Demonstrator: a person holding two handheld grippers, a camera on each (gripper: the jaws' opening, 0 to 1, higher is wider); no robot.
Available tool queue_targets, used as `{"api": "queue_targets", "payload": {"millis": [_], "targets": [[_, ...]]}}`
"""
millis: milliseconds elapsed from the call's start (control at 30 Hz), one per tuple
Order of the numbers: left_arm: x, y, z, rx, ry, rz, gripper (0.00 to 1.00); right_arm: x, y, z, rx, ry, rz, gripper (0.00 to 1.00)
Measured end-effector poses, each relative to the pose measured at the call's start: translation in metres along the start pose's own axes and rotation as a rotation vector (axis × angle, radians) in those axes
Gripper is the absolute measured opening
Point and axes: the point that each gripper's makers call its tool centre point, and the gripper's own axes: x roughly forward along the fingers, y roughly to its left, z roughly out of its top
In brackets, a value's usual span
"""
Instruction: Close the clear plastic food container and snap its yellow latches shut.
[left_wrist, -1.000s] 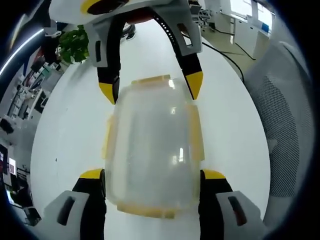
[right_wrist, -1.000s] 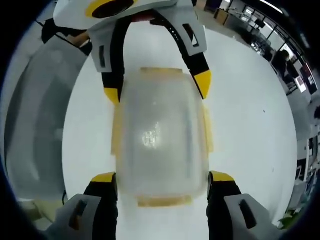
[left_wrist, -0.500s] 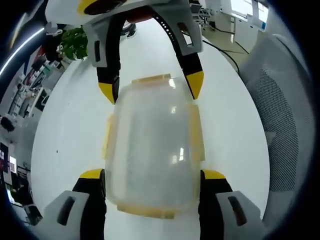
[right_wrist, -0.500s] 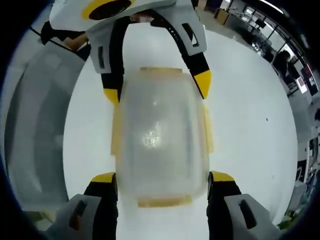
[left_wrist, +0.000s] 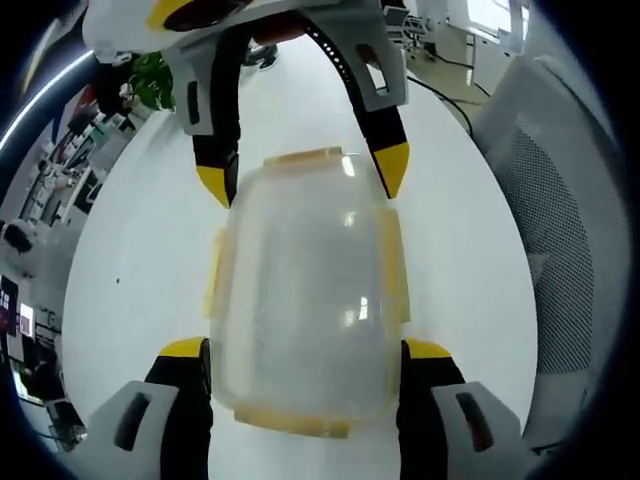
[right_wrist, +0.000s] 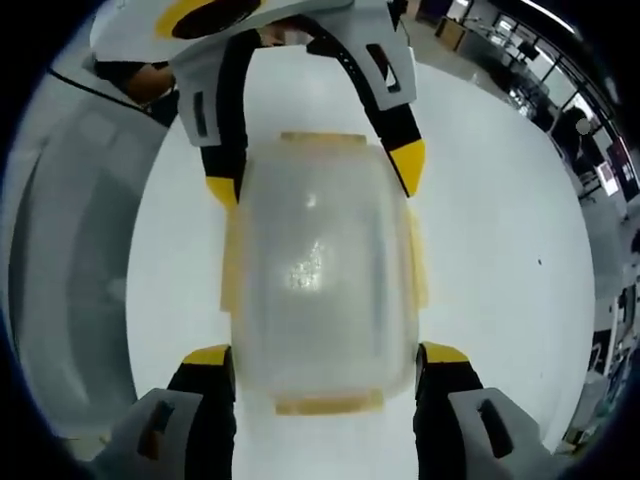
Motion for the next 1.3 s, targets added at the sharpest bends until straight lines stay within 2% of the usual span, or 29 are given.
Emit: {"api": "queue_targets", "payload": {"millis": [467,1300], "targets": [[-0.005,-0.002,-0.01,-0.016,0.006,0.009,0.76,0.003,0.001,0.01,-0.015,0.013,0.0,0.73],[-0.003,0.002,-0.011,-0.02,0.008,0.005,0.77,0.004,-0.004,0.01,-0.018,0.002,0.006,0.73]]}}
